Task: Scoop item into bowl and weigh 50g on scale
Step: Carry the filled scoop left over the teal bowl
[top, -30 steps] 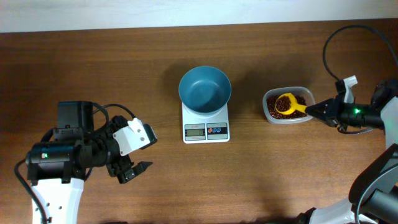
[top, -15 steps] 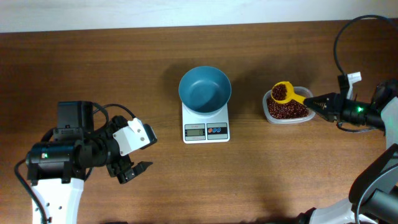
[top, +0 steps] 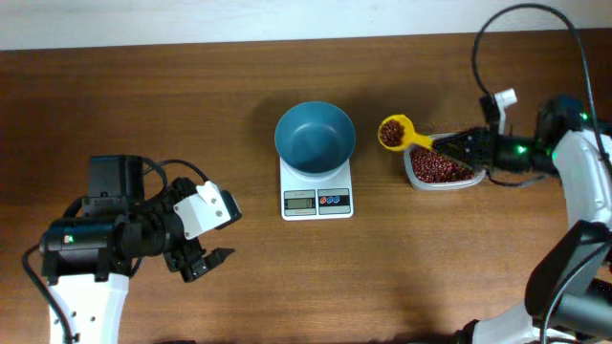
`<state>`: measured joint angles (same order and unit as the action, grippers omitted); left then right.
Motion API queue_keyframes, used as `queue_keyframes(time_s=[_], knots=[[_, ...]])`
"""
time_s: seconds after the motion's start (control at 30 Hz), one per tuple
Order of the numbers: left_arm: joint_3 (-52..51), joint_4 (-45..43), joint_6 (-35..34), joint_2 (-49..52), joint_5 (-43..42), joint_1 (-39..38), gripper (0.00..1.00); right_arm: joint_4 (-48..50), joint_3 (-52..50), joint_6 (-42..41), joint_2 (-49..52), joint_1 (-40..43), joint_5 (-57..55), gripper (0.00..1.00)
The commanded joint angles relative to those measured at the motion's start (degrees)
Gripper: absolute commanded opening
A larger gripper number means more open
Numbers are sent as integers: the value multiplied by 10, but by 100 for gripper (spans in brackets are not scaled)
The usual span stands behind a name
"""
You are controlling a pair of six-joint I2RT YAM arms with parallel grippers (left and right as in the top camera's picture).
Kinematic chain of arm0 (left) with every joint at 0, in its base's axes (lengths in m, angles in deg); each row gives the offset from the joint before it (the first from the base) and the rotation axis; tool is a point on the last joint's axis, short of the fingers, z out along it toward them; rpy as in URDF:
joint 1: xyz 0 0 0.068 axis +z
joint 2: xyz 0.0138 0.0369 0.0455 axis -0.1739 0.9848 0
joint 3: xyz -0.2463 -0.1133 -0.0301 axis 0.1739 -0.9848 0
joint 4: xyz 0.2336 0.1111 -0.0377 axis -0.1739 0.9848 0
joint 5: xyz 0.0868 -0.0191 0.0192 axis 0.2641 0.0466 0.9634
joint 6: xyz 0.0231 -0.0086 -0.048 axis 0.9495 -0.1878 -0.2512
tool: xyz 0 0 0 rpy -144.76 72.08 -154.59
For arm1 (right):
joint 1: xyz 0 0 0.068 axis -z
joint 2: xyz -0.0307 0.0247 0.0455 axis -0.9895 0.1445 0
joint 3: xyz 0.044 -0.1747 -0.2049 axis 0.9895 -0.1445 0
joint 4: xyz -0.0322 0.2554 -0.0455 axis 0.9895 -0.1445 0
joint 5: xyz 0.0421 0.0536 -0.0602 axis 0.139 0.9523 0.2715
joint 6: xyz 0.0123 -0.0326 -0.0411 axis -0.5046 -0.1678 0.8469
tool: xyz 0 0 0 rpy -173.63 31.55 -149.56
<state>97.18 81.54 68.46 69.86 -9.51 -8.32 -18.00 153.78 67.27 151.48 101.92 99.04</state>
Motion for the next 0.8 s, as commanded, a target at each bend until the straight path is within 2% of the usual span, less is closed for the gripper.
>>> queue_keyframes(time_s=[0.0, 0.33, 0.6, 0.77], knots=[[12, 2, 9, -5, -2, 3, 99, 21, 31, 8, 4, -41, 22, 4], [12, 2, 9, -5, -2, 3, 99, 220, 33, -129, 4, -145, 6, 4], [12, 2, 9, -5, -2, 3, 98, 264, 33, -125, 4, -203, -115, 4], [12, 2, 9, -5, -2, 3, 98, 266, 33, -90, 4, -236, -215, 4]])
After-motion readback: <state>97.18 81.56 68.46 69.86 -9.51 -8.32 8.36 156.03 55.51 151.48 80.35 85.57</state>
